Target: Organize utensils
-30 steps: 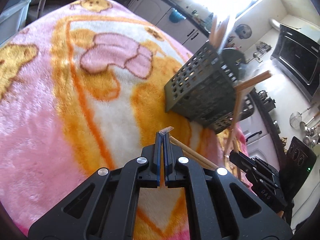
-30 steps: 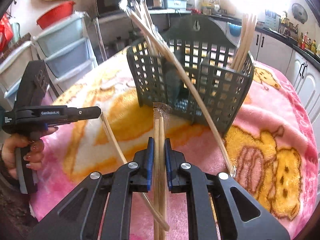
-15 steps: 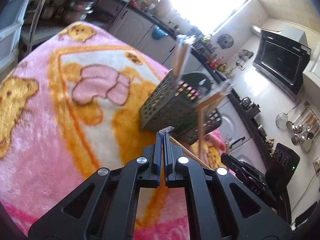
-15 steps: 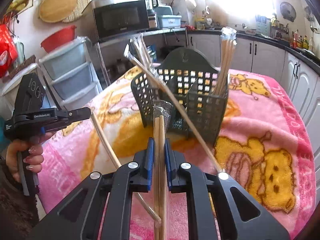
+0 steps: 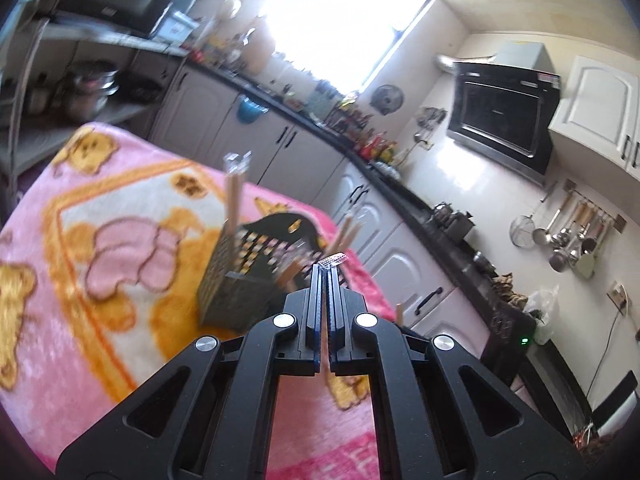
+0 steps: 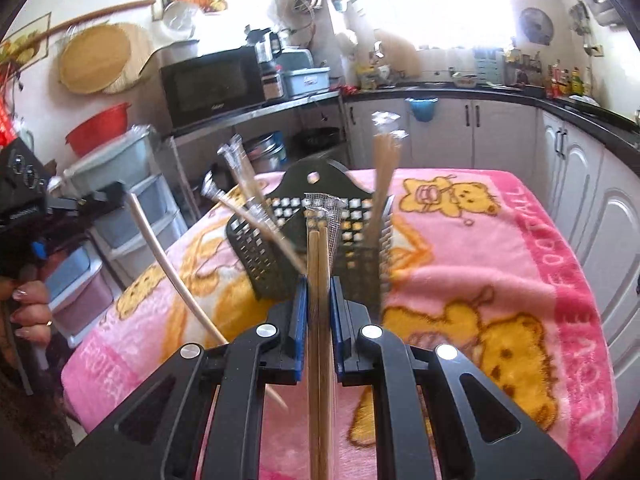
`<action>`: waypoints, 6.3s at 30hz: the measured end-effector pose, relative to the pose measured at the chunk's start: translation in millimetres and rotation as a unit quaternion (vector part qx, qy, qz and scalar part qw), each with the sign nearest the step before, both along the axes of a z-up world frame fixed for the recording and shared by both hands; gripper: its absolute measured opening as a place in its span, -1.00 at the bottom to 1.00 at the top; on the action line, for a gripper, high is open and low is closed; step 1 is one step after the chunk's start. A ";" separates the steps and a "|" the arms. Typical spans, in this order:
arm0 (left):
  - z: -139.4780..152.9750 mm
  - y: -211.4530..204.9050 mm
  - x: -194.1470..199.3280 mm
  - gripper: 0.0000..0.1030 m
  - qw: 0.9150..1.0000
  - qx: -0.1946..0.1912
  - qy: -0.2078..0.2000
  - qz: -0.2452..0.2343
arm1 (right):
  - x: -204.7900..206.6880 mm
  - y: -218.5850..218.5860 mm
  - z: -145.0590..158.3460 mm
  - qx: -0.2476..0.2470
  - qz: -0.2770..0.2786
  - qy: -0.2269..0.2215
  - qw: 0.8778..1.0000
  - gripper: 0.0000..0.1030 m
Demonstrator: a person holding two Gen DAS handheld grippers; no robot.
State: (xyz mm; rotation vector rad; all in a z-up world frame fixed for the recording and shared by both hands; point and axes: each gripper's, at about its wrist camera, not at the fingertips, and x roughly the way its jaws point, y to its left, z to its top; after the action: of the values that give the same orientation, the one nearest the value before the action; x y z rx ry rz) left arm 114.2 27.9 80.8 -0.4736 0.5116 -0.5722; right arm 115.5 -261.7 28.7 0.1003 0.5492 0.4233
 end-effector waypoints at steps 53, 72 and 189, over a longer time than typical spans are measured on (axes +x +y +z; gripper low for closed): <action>101.0 -57.3 84.6 -0.99 0.994 0.021 -0.106 -0.024 | 95.4 -2.8 123.9 0.093 -0.019 -0.225 0.970 -0.79; 41.8 -72.2 114.8 -0.99 0.997 0.057 -0.047 -0.028 | 147.4 26.3 66.5 0.065 -0.060 -0.219 0.972 -0.79; -100.0 -52.9 -66.7 0.80 0.947 0.217 -0.112 0.210 | -102.6 -1.0 -51.1 -0.024 -0.120 -0.203 0.971 0.88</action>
State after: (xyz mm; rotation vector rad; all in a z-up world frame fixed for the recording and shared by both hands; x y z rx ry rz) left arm 47.5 -25.0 -19.2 -0.0843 0.2910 -0.0894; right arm 12.9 -262.7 -22.4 0.0310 0.1392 0.1853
